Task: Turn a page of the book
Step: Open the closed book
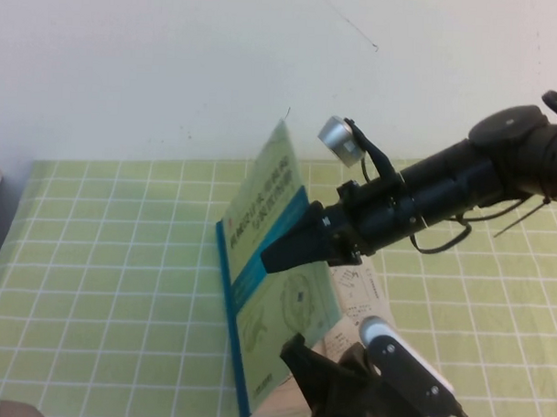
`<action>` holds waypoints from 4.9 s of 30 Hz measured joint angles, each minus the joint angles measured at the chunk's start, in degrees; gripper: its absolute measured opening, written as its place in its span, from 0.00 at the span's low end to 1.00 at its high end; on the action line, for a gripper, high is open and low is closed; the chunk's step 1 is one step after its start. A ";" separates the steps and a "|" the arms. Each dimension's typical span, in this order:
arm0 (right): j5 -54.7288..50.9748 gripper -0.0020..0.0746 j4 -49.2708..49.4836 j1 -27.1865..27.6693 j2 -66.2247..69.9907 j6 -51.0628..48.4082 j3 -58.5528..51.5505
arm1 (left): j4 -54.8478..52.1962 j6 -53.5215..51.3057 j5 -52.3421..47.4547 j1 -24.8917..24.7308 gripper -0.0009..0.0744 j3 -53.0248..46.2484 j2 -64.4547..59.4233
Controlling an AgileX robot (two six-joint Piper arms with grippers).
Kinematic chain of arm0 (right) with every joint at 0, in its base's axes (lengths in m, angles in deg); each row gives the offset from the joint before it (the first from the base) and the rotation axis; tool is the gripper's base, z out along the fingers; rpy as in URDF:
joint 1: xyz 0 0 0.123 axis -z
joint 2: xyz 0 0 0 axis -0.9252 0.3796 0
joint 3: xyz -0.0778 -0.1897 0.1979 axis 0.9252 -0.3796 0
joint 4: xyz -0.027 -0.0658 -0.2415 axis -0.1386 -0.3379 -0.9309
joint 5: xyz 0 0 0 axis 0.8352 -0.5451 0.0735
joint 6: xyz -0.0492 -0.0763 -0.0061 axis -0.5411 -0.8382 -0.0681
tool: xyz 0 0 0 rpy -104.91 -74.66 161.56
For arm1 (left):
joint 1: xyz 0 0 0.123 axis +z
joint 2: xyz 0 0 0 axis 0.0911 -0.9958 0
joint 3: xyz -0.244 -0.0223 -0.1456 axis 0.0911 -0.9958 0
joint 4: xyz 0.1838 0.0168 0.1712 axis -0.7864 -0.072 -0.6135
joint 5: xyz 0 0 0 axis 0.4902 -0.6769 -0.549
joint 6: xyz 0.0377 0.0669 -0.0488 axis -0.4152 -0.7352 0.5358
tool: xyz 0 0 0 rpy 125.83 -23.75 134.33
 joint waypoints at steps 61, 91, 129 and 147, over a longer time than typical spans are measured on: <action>18.92 0.02 -5.70 0.43 5.08 -27.57 -5.60 | 19.99 -3.92 8.22 18.26 0.01 4.37 6.26; 21.58 0.02 -54.41 -4.78 -2.34 13.56 -5.26 | 19.98 -16.48 -12.10 36.72 0.01 4.37 7.70; 9.39 0.02 -47.06 4.61 -2.32 16.74 -7.65 | 18.41 -2.41 -36.60 35.06 0.01 -20.52 24.71; 12.41 0.02 -35.00 4.75 -8.30 7.34 -17.26 | 18.32 -3.95 -34.37 35.06 0.01 -20.52 22.62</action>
